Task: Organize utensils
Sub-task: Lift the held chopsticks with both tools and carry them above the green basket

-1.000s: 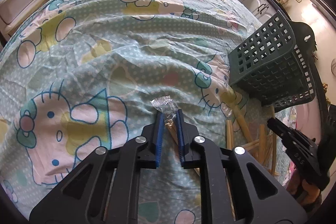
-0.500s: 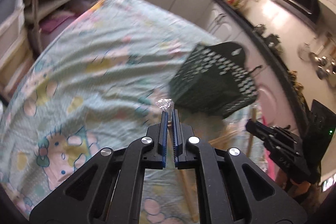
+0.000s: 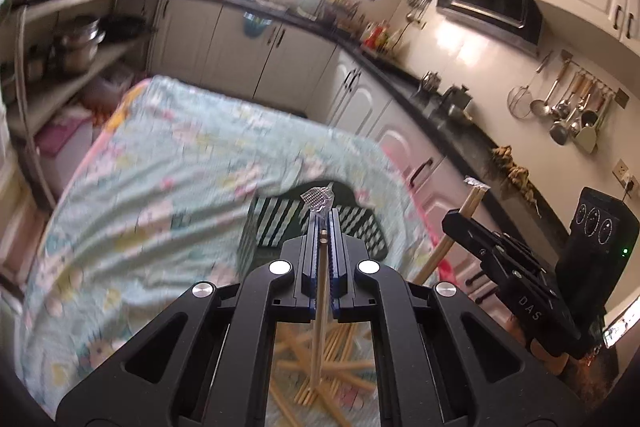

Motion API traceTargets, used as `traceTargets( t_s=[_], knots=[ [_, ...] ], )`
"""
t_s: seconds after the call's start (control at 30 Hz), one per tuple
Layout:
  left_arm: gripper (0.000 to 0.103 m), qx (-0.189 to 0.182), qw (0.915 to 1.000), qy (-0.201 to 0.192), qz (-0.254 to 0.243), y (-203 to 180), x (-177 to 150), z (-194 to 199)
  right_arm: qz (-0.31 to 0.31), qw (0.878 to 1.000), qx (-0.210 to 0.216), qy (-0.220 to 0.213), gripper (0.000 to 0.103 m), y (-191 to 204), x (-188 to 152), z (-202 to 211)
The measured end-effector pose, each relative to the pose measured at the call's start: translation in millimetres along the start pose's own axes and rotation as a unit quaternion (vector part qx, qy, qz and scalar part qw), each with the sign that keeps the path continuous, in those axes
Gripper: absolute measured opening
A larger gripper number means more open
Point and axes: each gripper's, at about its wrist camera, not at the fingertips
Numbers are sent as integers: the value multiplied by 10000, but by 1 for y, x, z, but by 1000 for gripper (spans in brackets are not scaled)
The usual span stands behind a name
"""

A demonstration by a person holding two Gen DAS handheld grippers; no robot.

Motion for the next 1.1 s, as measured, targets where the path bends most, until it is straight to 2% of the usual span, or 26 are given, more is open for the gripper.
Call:
traceTargets(
  t_s=[0.33, 0.57, 0.87, 1.1],
  knots=[
    [2, 136, 9974, -683, -186, -23, 55, 20, 23, 9972, -239, -712, 8, -21, 43, 22],
    [2, 293, 9932, -1105, -223, -29, 84, 27, -26, 9946, -375, -971, 8, -32, 61, 26],
    [2, 597, 9879, -1413, -253, -26, 94, 13, -56, 9927, -555, -1068, 8, -42, 61, 14],
    [2, 735, 9881, -1323, -274, -17, 86, -10, -110, 9929, -657, -985, 8, -48, 53, -6]
  ],
)
Point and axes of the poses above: each gripper's, at about its wrist camera, not at the fingertips, and z roughly against the way its jaws point, y to its left, x to its top, and after that the axes turned 11 degrees about y, right-handed
